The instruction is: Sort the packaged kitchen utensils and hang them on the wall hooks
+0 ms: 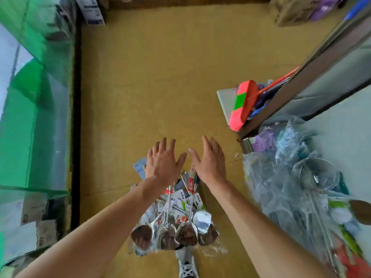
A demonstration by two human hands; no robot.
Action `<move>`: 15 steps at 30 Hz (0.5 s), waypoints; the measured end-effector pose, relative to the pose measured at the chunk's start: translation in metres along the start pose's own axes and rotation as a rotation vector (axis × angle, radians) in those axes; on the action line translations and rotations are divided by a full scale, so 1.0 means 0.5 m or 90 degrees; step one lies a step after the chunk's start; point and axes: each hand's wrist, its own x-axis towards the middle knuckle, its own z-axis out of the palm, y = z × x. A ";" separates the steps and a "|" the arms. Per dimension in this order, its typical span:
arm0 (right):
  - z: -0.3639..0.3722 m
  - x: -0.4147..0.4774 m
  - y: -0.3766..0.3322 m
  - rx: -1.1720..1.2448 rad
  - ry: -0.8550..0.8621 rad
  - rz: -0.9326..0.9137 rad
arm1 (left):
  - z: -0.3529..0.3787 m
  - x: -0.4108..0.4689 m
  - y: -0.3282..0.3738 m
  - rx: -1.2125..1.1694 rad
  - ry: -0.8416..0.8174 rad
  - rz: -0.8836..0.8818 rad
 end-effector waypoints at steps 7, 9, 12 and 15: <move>-0.384 -0.128 -0.010 -0.027 0.219 0.029 | -0.307 -0.056 0.240 0.044 0.109 0.213; -0.484 -0.181 0.003 -0.043 0.264 0.064 | -0.368 -0.093 0.321 0.047 0.124 0.270; -0.619 -0.272 0.034 -0.058 0.334 0.122 | -0.436 -0.168 0.444 0.015 0.140 0.368; -0.728 -0.376 0.090 -0.079 0.400 0.170 | -0.463 -0.251 0.565 -0.011 0.139 0.456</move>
